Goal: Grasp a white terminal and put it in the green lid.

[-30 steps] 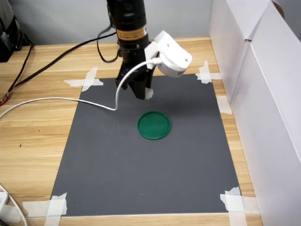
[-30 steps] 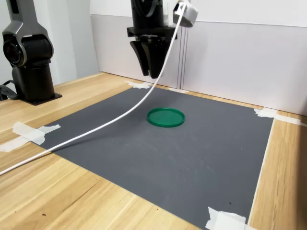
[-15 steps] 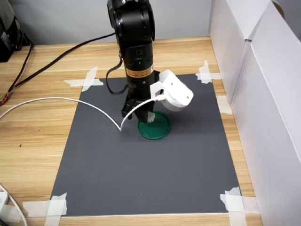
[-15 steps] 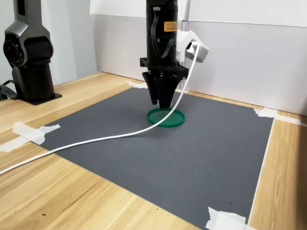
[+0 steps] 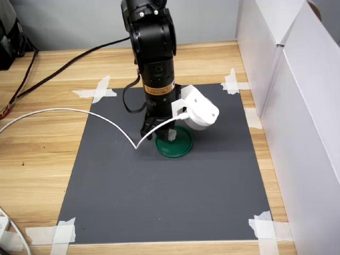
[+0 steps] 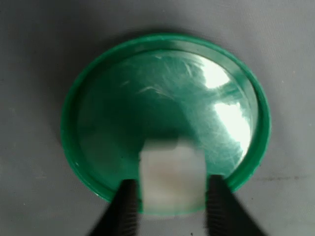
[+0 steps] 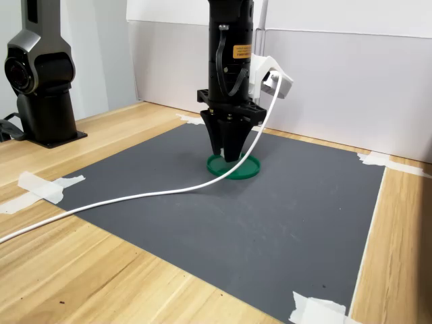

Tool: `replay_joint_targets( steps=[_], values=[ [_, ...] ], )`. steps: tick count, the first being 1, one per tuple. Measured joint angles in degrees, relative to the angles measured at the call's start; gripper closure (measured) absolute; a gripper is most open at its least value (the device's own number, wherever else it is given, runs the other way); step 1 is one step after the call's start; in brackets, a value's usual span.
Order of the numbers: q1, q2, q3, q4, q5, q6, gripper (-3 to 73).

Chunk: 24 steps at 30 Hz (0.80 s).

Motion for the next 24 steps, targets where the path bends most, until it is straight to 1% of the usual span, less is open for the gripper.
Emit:
replay_joint_targets(
  steps=[3,5,8,13,16,19,23,24],
  values=[
    [0.0,0.0,0.0,0.2,0.0,-0.3,15.1],
    [0.0,0.0,0.0,0.2,-0.1,-0.4,10.1],
    [0.0,-0.1,0.0,0.2,-0.2,-0.4,7.3],
    [0.0,-3.1,0.0,1.1,-2.9,0.5,7.6],
    [0.0,-6.5,0.0,2.2,-4.0,1.9,11.5],
    [0.0,-10.6,0.0,3.7,-4.3,3.2,20.0],
    [0.0,-16.2,0.0,5.8,-4.2,4.1,40.2],
    [0.0,-17.9,0.0,6.5,-4.2,4.1,46.6]
  ],
)
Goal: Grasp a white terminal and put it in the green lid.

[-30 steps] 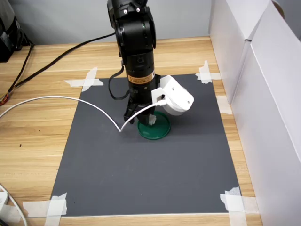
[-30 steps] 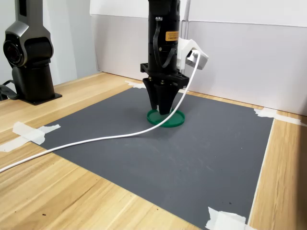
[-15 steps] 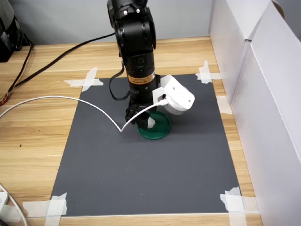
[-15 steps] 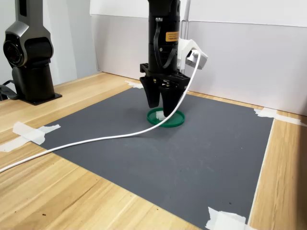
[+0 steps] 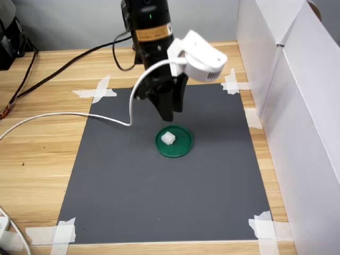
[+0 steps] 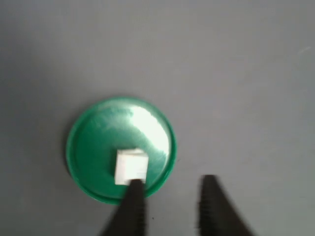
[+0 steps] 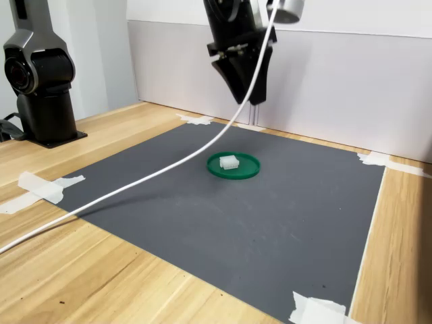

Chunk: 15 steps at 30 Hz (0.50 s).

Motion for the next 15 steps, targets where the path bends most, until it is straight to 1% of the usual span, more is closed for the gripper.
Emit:
replay_joint_targets(
  steps=[2,3,5,8,12,15],
  values=[
    [0.0,-3.4,0.0,1.5,0.1,0.0,59.0],
    [0.0,-5.1,0.1,2.2,0.1,0.0,63.7],
    [0.0,-8.2,0.3,3.2,0.2,0.0,68.5],
    [0.0,-13.2,1.4,4.0,0.2,0.4,70.4],
    [0.0,-20.8,4.8,4.0,-0.8,1.6,70.9],
    [0.0,-27.5,9.3,4.0,-5.1,6.1,70.9]
  ],
)
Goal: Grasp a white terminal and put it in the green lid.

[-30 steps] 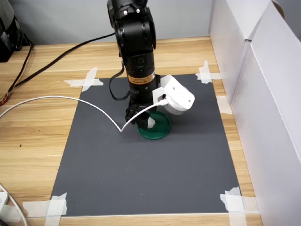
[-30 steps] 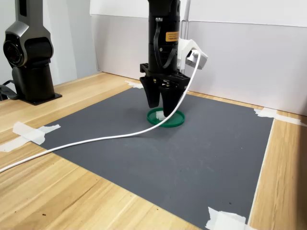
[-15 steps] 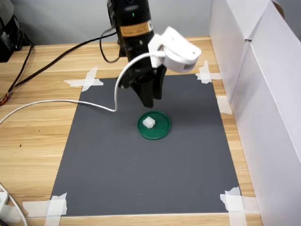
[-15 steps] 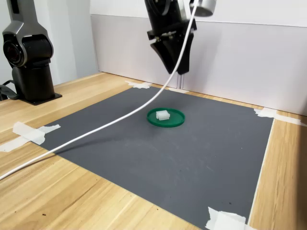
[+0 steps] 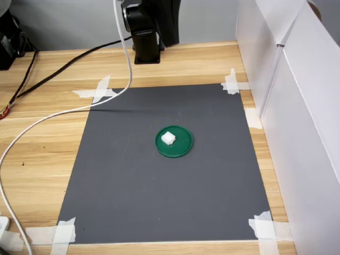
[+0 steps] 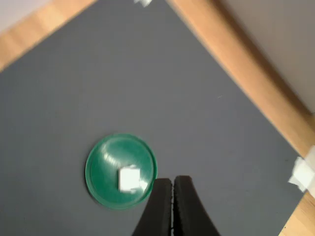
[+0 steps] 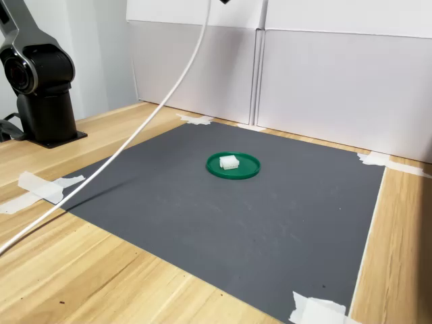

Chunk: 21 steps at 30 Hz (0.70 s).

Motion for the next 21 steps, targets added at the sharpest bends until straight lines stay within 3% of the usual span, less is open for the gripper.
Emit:
replay_joint_targets(
  steps=[6,11,21],
  values=[
    [-0.5,-12.8,10.8,-1.7,-12.0,18.4,70.9],
    [-8.3,-22.5,18.9,-2.2,-16.5,30.8,70.9],
    [-22.0,-36.5,34.8,-1.4,-16.5,33.9,70.9]
  ],
)
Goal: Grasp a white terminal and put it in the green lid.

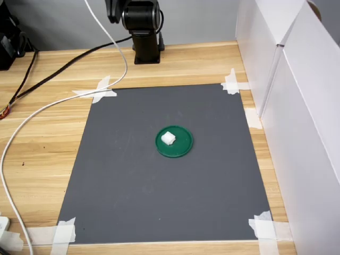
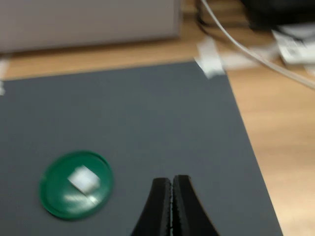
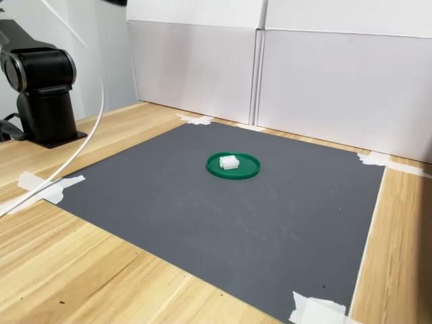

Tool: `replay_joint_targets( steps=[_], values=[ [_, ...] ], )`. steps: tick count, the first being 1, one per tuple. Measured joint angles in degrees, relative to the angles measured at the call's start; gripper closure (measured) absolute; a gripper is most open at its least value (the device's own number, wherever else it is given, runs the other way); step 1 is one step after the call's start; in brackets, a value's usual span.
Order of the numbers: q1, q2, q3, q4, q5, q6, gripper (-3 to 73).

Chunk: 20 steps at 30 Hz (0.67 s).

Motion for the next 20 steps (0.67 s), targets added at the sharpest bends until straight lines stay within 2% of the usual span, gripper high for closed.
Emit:
replay_joint_targets(
  steps=[10,20],
  values=[
    [-1.6,-11.0,11.5,1.4,1.3,0.0,71.0],
    [-1.6,-18.9,15.6,1.4,1.6,0.1,71.0]
  ],
)
